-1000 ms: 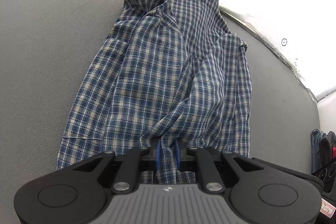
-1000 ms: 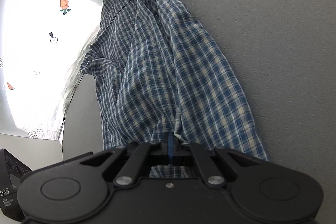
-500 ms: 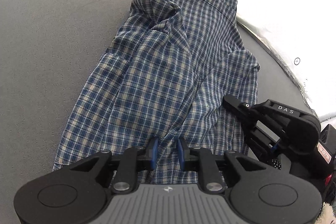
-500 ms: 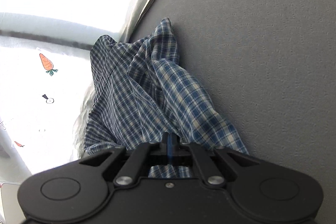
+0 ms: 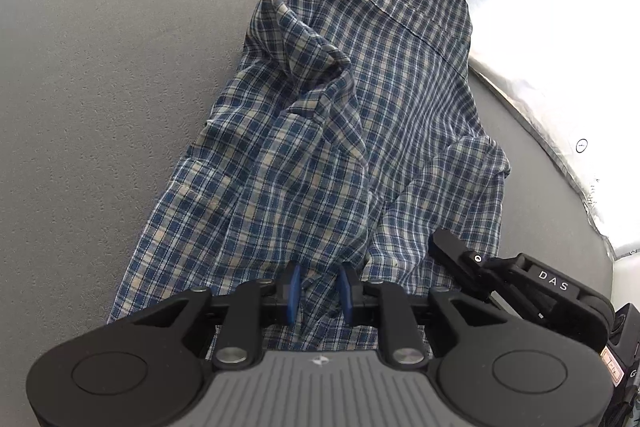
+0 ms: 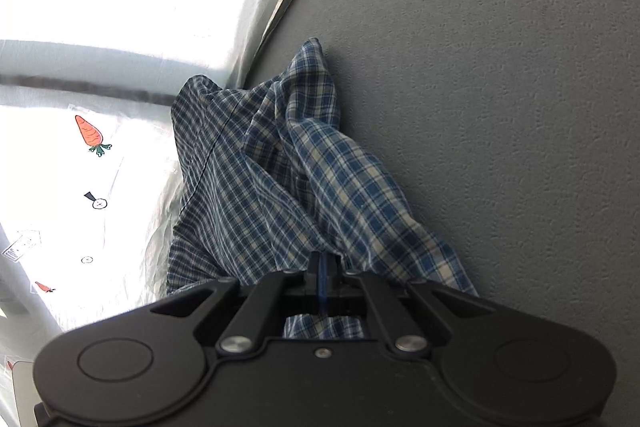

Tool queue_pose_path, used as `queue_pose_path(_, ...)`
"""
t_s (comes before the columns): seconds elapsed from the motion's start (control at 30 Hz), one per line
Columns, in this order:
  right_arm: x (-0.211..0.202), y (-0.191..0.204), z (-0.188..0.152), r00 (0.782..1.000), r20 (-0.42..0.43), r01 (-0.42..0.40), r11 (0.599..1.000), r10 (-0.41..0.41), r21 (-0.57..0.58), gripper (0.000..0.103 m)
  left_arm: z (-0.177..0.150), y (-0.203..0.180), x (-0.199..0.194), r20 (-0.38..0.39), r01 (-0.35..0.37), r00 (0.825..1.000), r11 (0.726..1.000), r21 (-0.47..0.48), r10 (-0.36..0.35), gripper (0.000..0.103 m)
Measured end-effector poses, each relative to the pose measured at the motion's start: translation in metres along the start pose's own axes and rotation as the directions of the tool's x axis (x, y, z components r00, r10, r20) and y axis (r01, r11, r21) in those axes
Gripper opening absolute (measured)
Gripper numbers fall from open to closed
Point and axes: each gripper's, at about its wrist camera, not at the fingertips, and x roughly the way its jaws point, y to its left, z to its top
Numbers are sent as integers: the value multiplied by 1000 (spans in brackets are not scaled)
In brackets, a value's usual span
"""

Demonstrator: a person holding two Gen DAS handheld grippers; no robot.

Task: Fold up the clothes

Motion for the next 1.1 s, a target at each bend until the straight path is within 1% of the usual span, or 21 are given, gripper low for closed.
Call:
queue_pose_path(0.23,-3,-1,-5,1000,-4,10,1000,-10,-3,0,0,-1,2,9,5,1000,1000,14,-5,23)
queue_pose_path(0.37,-11,-1,-17,999,-17,30,999,-31,-31,0,0,-1,0,14,11,1000,998,56,-12,24)
queue_pose_path(0.47,-21,-5,-32,998,-28,49,998,-50,-40,0,-8,-1,-7,19,-4,1000,997,72,3,25)
queue_pose_path(0.53,-30,-8,-45,997,-33,61,997,-63,-54,0,-18,2,-17,25,-5,1000,997,80,3,27)
queue_pose_path(0.57,-36,-10,-52,997,-35,70,996,-73,-63,0,-22,6,-23,31,-5,1000,997,82,3,30)
queue_pose_path(0.63,-48,-15,-67,995,-39,86,993,-90,-83,0,-36,14,-38,43,-9,999,995,98,4,31)
queue_pose_path(0.73,-72,-26,-91,994,-36,102,988,-107,-114,0,-61,37,-63,64,-15,998,992,129,6,33)
queue_pose_path(0.8,-90,-35,-104,994,-25,103,986,-107,-132,0,-77,53,-77,80,-28,997,989,143,17,41)
queue_pose_path(0.83,-99,-39,-110,994,-15,107,984,-110,-140,2,-87,64,-83,87,-39,996,989,146,27,42)
queue_pose_path(0.9,-119,-49,-122,991,3,133,979,-134,-158,11,-109,87,-95,99,-62,994,988,142,48,46)
queue_pose_path(0.93,-129,-56,-128,989,7,146,975,-147,-169,26,-120,99,-100,101,-71,993,988,135,58,47)
queue_pose_path(0.97,-139,-63,-133,988,11,154,972,-155,-176,30,-130,111,-104,102,-79,993,989,127,66,48)
queue_pose_path(1.1,-172,-88,-156,988,23,155,969,-154,-194,30,-168,152,-114,85,-98,992,990,97,90,49)
